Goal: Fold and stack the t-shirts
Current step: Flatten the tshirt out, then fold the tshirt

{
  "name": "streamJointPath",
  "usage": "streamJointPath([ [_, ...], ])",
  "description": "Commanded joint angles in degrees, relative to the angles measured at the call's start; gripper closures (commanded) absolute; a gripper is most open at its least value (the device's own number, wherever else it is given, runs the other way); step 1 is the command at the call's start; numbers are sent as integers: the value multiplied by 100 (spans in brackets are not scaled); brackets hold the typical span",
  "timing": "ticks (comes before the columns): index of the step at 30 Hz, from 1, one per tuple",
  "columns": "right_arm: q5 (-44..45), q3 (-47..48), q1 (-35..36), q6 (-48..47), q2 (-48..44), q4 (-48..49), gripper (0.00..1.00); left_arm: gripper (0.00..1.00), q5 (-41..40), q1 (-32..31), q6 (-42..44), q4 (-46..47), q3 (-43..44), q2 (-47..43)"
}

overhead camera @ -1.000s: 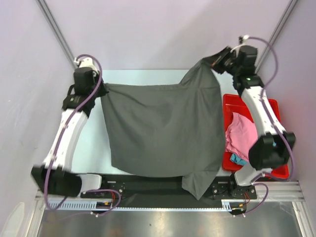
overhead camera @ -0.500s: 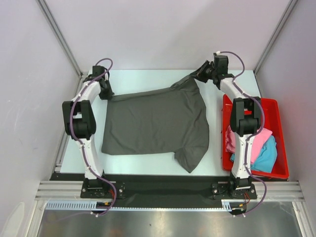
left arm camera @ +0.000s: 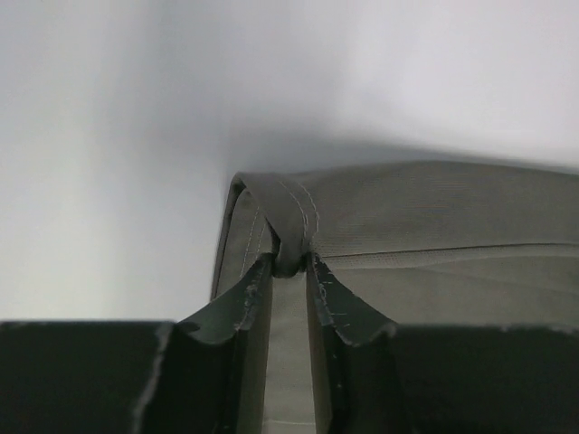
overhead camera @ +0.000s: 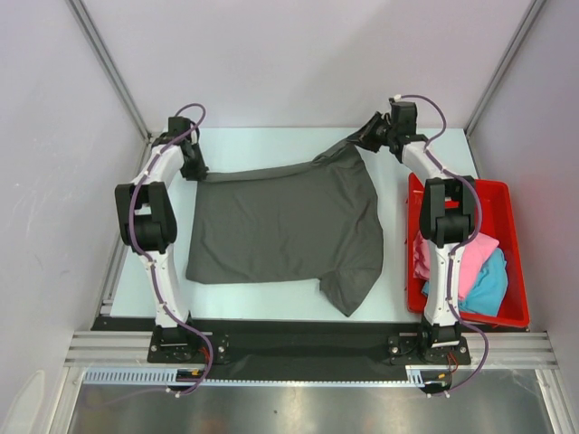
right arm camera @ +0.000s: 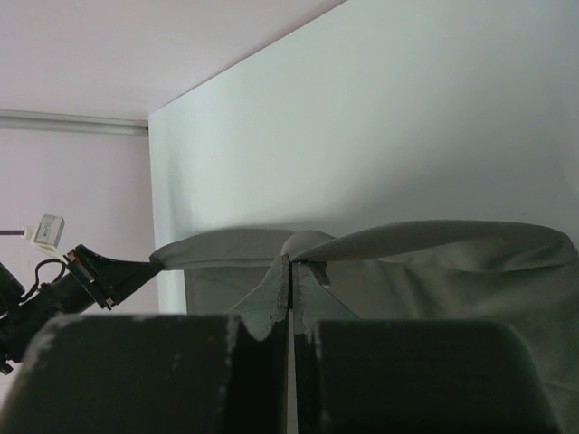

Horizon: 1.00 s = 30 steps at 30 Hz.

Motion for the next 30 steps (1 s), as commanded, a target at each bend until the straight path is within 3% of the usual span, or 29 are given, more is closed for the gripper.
streamJointPath([
  [1,-137,-63,-18,-93,-294,122,100,73,38,53,49,12,-167,-129],
  [6,-163,-292,-9,-40,-426,245,100,86,-32,88,-110,152,-563,-480],
  [8,-163,-354,-9,-23,-496,272,100,87,-93,88,-214,153,-739,-568],
  [11,-172,-459,-9,-40,-558,307,100,72,-138,97,-512,109,-1020,-796],
  [12,-172,-477,-9,-40,-576,316,100,60,-147,97,-601,170,-1116,-945],
  [15,-181,-521,-9,-31,-611,324,100,47,-147,123,-926,371,-1573,-1235],
  [20,-216,-556,-9,-40,-655,324,100,40,581,395,-1628,802,-2154,-1711],
  [26,-260,-661,0,-32,-699,395,100,50,1750,730,-2524,1321,-2365,-1308],
  [30,-278,-662,0,-14,-690,430,100,56,1822,748,-2676,1568,-2278,-1043],
])
